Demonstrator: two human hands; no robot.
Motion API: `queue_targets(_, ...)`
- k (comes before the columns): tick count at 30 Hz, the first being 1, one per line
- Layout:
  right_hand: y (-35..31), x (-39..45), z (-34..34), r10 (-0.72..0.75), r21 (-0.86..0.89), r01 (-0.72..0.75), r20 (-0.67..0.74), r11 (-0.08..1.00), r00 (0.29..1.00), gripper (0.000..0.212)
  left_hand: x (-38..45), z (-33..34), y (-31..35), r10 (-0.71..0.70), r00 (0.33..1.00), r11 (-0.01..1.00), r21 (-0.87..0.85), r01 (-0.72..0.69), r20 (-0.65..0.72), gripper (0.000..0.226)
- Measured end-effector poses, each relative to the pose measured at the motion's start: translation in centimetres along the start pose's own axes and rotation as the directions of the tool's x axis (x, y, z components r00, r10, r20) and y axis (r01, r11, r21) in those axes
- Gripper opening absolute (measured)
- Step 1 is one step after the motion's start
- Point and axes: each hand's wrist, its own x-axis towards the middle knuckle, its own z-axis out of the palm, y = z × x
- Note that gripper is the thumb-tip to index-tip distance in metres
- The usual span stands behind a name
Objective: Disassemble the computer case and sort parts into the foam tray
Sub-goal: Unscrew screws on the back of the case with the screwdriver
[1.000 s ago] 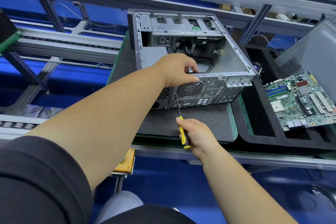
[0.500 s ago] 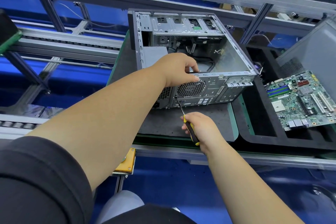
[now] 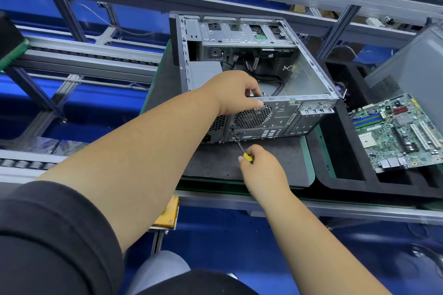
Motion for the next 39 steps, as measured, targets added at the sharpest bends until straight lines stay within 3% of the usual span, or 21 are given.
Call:
queue_targets(4, 0.9, 0.0, -0.1, 0.052, 0.1, -0.055, 0.03, 0.993, 0.998, 0.008, 0.0, 0.1, 0.0, 0.009, 1.0, 1.0, 0.009, -0.009, -0.001, 0.031)
queue_targets(7, 1.4, 0.2, 0.3, 0.147, 0.325, -0.166, 0.084, 0.931, 0.986, 0.01, 0.0, 0.1, 0.0, 0.005, 1.0, 1.0, 0.011, -0.005, 0.0, 0.031)
queue_targets(10, 1.1, 1.0, 1.2, 0.275, 0.637, -0.32, 0.173, 0.701, 0.946, 0.01, 0.0, 0.0, 0.0, 0.004, 1.0, 1.0, 0.009, -0.004, -0.002, 0.03)
queue_targets(13, -0.1, 2.1, 2.3, 0.346, 0.83, -0.344, 0.197, 0.439, 0.917, 0.011, 0.0, 0.1, 0.0, 0.001, 1.0, 1.0, 0.009, -0.001, -0.001, 0.03)
queue_targets(21, -3.8, 5.0, 4.0, 0.428, 0.927, -0.298, 0.181, 0.226, 0.885, 0.016, 0.3, 0.3, -0.4, 0.023, 1.0, 1.0, 0.006, -0.023, -0.015, 0.031)
queue_targets(39, -3.4, 5.8, 4.5, 0.483, 0.925, -0.332, 0.209, 0.184, 0.85, 0.009, 0.3, 0.2, -0.4, 0.023, 1.0, 1.0, -0.002, -0.023, -0.009, 0.032)
